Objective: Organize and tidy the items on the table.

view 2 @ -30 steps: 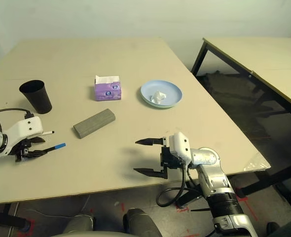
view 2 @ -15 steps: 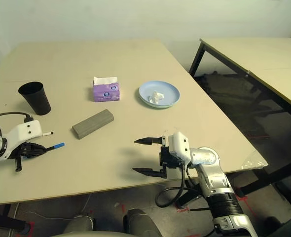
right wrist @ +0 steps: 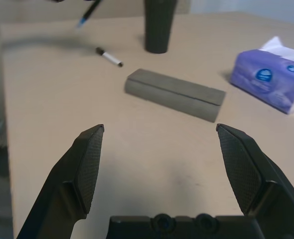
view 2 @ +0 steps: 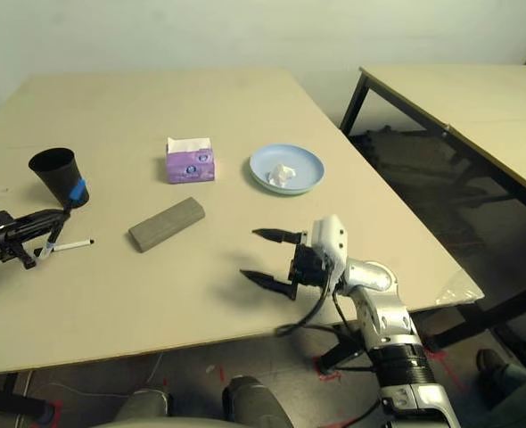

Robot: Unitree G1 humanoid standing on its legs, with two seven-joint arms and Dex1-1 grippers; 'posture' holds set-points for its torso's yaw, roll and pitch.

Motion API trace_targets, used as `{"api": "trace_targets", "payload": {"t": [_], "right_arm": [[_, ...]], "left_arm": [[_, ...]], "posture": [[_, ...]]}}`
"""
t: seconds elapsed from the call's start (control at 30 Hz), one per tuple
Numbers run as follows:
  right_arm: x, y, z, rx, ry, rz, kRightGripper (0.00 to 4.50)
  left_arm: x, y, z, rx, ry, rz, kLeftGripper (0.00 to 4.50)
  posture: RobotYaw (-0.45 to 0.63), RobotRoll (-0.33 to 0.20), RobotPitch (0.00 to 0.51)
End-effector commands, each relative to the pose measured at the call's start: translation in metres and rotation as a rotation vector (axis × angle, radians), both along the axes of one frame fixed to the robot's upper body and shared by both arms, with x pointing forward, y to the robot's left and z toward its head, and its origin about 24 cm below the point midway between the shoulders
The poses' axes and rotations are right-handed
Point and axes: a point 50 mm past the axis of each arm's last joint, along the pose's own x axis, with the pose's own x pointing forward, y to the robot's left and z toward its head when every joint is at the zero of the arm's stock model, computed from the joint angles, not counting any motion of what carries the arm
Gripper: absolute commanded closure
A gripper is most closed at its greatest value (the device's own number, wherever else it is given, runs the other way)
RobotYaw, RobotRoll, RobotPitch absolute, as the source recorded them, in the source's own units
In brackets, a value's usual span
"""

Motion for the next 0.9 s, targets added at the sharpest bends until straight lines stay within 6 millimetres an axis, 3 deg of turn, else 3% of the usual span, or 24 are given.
{"api": "trace_targets", "payload": {"t": [0.03, 0.37, 0.6, 0.9], "right_arm": [[0.000, -0.001, 0.001, 0.025, 0.001, -0.038, 0.00], [0.008, -0.006, 0.000, 0.022, -0.002, -0.130, 0.00], [0.005, -0.001, -0.001, 0.016, -0.004, -0.108, 0.00], [0.007, 0.001, 0.004, 0.012, -0.026, -0.100, 0.00]], "left_arm": [[-0.005, 0.000, 0.001, -0.012, -0.066, 0.082, 4.42], [0.005, 0.001, 0.002, -0.015, -0.216, 0.261, 4.42], [0.047, -0.004, 0.031, 0.001, -0.362, 0.281, 4.42], [0.088, 0.006, 0.056, 0.027, -0.473, 0.325, 4.42]], "posture": [[0.07, 0.000, 0.044], [0.06, 0.000, 0.044], [0.05, 0.000, 0.045], [0.03, 0.000, 0.039]]}}
